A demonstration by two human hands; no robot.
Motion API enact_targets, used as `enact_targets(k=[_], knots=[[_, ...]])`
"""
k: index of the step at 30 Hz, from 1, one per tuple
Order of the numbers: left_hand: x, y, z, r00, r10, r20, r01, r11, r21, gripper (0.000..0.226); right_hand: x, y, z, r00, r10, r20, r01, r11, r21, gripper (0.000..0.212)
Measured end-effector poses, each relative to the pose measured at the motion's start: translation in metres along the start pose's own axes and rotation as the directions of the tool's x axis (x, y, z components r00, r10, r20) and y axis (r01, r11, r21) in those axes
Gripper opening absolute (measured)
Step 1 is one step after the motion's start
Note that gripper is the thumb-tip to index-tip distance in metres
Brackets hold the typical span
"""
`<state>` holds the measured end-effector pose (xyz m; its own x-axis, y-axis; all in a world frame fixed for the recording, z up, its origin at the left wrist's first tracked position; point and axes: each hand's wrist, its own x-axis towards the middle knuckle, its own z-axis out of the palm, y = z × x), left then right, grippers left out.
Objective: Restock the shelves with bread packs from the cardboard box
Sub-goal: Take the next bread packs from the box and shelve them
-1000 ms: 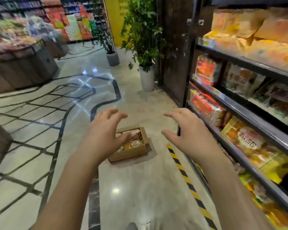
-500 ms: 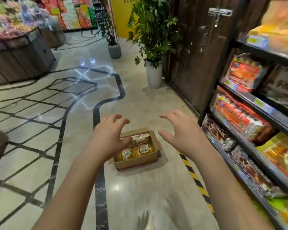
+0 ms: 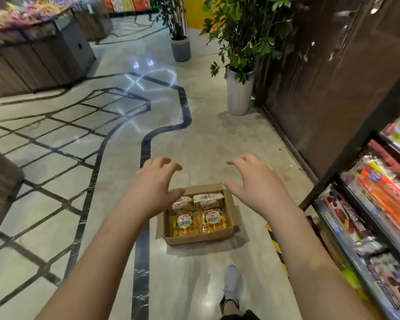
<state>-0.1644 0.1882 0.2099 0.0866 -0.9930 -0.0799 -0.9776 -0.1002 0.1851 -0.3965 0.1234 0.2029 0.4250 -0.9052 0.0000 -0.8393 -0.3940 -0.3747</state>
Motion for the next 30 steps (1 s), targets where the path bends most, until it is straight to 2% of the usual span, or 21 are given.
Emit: enact_targets(k=[9, 13, 18, 23, 26, 30], knots=[[0.152, -0.015, 0.064, 0.985, -0.081, 0.152, 0.087, 0.995, -0.038, 0.061, 0.158, 0.077, 0.067, 0.989, 0.027, 0.147, -0.028, 1.000, 0.008, 0.052], [0.208, -0.040, 0.124, 0.970, -0.110, 0.218, 0.119, 0.992, -0.029, 0.062, 0.206, 0.112, 0.130, 0.973, 0.063, 0.220, -0.072, 0.997, 0.034, 0.051], [0.256, -0.078, 0.236, 0.949, -0.116, 0.293, 0.133, 0.990, -0.037, 0.060, 0.243, 0.156, 0.248, 0.945, 0.083, 0.316, -0.097, 0.995, 0.029, 0.046], [0.278, -0.125, 0.369, 0.923, -0.104, 0.371, 0.106, 0.994, 0.015, 0.060, 0.259, 0.200, 0.381, 0.892, 0.080, 0.444, -0.050, 0.996, -0.078, 0.054], [0.285, -0.157, 0.447, 0.903, -0.140, 0.407, 0.145, 0.989, 0.019, 0.059, 0.275, 0.223, 0.460, 0.853, 0.086, 0.515, -0.009, 0.989, -0.150, 0.050], [0.293, -0.197, 0.545, 0.869, -0.190, 0.457, 0.198, 0.980, 0.032, 0.069, 0.301, 0.244, 0.558, 0.814, 0.124, 0.568, 0.004, 0.976, -0.218, 0.045]])
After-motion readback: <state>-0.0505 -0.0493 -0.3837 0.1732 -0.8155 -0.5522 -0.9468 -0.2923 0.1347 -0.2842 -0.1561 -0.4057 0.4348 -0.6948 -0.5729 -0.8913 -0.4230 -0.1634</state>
